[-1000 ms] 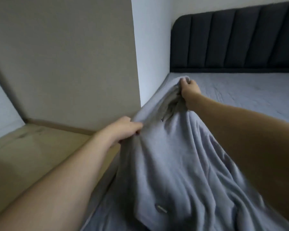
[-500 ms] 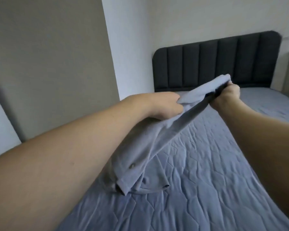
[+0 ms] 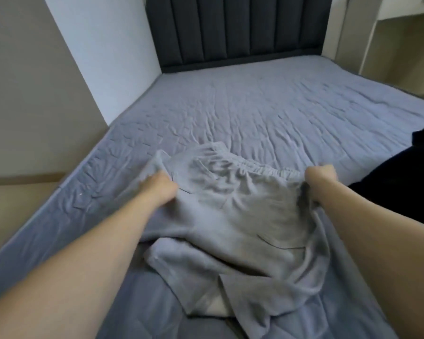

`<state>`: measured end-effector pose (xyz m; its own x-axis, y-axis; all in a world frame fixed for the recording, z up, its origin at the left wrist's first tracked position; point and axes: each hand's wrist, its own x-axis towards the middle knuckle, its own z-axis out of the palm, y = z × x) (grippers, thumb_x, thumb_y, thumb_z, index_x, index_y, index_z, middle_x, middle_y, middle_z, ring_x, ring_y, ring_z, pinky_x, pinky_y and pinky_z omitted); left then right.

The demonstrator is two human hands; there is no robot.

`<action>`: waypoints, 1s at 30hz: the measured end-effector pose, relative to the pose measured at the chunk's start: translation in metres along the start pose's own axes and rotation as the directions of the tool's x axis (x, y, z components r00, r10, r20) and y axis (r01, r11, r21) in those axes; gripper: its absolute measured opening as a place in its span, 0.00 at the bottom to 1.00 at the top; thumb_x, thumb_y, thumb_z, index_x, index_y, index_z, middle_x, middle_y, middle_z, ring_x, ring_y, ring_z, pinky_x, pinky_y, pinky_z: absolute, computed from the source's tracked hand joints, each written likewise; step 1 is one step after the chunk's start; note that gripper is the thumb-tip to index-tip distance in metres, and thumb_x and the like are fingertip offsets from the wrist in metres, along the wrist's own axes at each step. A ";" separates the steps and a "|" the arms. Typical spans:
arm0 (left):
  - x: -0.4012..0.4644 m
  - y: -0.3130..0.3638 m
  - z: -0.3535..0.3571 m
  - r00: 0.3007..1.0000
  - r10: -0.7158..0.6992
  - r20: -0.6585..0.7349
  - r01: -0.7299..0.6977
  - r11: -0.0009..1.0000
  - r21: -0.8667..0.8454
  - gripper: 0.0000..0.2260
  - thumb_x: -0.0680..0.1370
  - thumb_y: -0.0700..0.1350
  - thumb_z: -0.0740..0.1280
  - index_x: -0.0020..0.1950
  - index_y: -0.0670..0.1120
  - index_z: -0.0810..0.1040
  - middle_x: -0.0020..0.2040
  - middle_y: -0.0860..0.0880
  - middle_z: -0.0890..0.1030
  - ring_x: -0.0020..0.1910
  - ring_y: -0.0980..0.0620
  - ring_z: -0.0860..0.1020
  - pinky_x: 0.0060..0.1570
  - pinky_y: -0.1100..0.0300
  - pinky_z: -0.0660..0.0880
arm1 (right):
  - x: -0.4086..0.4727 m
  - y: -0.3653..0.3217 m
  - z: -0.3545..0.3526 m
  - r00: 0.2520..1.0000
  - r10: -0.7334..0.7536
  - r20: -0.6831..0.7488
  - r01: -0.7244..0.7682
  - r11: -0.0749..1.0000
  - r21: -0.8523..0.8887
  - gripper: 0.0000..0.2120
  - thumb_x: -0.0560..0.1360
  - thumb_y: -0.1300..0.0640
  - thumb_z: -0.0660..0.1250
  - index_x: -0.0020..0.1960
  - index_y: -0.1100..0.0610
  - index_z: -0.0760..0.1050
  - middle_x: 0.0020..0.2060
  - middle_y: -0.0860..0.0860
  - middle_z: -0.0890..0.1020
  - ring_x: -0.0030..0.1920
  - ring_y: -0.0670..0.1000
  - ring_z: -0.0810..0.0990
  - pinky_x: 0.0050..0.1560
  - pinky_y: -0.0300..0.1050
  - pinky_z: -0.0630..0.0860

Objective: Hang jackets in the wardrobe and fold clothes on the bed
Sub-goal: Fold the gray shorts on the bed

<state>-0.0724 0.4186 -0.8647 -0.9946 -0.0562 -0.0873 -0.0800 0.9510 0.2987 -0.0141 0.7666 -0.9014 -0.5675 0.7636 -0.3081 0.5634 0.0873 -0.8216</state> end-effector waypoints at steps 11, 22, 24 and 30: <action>0.071 -0.096 -0.001 0.855 -0.089 0.511 0.499 0.406 -0.765 0.22 0.77 0.62 0.63 0.51 0.44 0.84 0.50 0.41 0.85 0.47 0.44 0.83 0.46 0.54 0.78 | -0.032 -0.106 0.189 0.823 -0.302 0.481 0.551 0.631 -0.546 0.24 0.79 0.46 0.58 0.70 0.57 0.68 0.69 0.60 0.70 0.68 0.61 0.69 0.69 0.56 0.65; 0.118 -0.114 -0.046 0.961 -0.276 0.032 0.098 0.231 -0.968 0.04 0.75 0.36 0.67 0.44 0.45 0.75 0.46 0.39 0.80 0.47 0.45 0.79 0.50 0.50 0.78 | 0.002 -0.188 0.258 0.886 -0.369 0.281 0.344 0.929 0.135 0.05 0.75 0.62 0.65 0.41 0.56 0.71 0.37 0.53 0.74 0.37 0.52 0.75 0.35 0.41 0.76; 0.117 -0.109 -0.073 0.919 -0.212 -0.333 -0.218 0.432 -0.875 0.10 0.74 0.36 0.68 0.38 0.45 0.69 0.40 0.44 0.74 0.42 0.49 0.73 0.42 0.55 0.71 | -0.004 -0.220 0.241 0.880 -0.417 0.227 0.335 0.884 0.327 0.05 0.76 0.60 0.63 0.52 0.55 0.69 0.44 0.54 0.75 0.49 0.54 0.76 0.50 0.46 0.78; 0.004 -0.058 -0.083 0.349 0.693 -0.631 -0.652 0.663 0.368 0.07 0.66 0.45 0.70 0.38 0.45 0.73 0.42 0.44 0.73 0.40 0.42 0.71 0.39 0.50 0.68 | -0.001 -0.210 0.148 0.930 -0.310 0.197 0.220 0.899 0.378 0.24 0.74 0.53 0.67 0.67 0.54 0.64 0.60 0.57 0.73 0.56 0.58 0.76 0.49 0.55 0.81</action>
<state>-0.0769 0.3376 -0.8034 -0.4441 0.4470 0.7765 0.6193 0.7794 -0.0945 -0.2207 0.6527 -0.7994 -0.8209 0.5568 -0.1266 0.1552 0.0043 -0.9879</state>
